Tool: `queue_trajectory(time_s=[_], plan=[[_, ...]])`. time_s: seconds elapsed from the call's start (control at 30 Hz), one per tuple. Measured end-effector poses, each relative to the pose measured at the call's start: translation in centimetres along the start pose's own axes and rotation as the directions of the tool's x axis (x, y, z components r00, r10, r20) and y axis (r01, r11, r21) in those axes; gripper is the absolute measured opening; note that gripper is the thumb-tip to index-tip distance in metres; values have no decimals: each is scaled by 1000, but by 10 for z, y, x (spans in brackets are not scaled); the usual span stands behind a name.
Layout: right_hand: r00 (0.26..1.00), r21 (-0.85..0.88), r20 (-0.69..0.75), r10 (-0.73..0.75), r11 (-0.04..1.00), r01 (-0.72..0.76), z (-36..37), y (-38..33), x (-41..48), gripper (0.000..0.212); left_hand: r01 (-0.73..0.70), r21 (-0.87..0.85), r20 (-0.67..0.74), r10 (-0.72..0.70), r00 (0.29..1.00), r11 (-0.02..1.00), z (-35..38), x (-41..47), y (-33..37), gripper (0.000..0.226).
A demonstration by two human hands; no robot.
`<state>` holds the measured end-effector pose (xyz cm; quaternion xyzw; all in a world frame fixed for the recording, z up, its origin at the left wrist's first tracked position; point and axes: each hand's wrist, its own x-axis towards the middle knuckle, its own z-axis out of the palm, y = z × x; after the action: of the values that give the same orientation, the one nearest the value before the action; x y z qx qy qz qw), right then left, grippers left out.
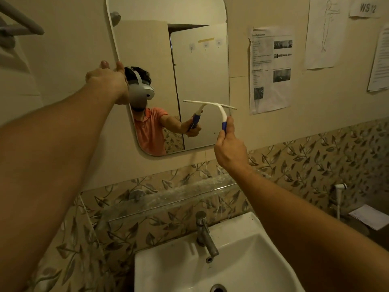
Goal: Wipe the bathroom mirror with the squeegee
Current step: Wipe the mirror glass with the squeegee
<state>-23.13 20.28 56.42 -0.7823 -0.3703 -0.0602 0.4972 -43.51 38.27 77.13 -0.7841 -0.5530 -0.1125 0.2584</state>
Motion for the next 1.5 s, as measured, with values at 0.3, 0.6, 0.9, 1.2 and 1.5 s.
queue_trajectory(time_s=[0.3,0.6,0.9,1.2,1.5], plan=[[996,57,57,73,995,-76,40,26,-48,59,-7,-13,35,8,999,1000,-1,0,-2,97],[986,123,112,120,983,-133,54,20,-79,57,16,-23,34,-15,999,1000,-4,-3,2,98],[992,184,31,122,975,-126,29,9,-66,50,7,-42,57,-5,998,999,-10,-5,2,96],[939,368,-30,341,878,-307,-10,-31,6,51,8,-50,81,-4,997,999,-11,-5,0,96],[917,404,8,400,837,-369,25,-37,-20,55,2,-33,86,0,996,999,-11,-4,1,97]])
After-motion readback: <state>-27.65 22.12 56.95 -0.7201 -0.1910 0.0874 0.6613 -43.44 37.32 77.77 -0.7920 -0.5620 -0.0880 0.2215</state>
